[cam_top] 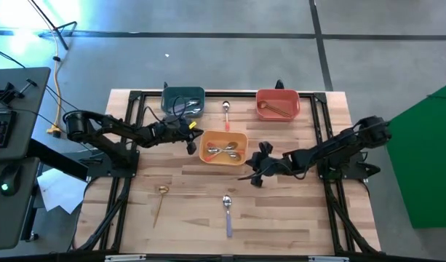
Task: Sort silverware by color (type)
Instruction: Adjust the yellow bin, then put the orange spoon into the yellow bin
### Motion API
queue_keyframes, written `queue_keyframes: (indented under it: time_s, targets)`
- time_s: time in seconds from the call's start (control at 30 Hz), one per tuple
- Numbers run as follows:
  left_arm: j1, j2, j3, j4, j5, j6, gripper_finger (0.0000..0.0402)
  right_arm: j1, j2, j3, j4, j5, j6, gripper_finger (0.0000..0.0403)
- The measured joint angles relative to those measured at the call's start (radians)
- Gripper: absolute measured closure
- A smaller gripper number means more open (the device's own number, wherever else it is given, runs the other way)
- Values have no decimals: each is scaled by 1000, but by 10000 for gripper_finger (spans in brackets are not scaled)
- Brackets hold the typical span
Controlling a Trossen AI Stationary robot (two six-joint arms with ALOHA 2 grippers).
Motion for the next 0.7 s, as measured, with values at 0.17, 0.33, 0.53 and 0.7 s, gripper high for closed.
queue_keyframes:
  time_s: [0.17, 0.33, 0.53, 0.7]
  targets:
    - [-13, 0, 0, 0, -4, -15, 385, -2, -84, 0, -74, 6, 0, 403]
    - [-39, 0, 0, 0, -4, -18, 385, -2, -175, 0, -159, 37, -2, 403]
    - [-68, -1, 0, -7, -29, -25, 385, -5, -250, 0, -227, 42, -8, 403]
    - [-71, -42, 0, -65, -108, -24, 385, -69, -266, 48, -251, 42, -27, 391]
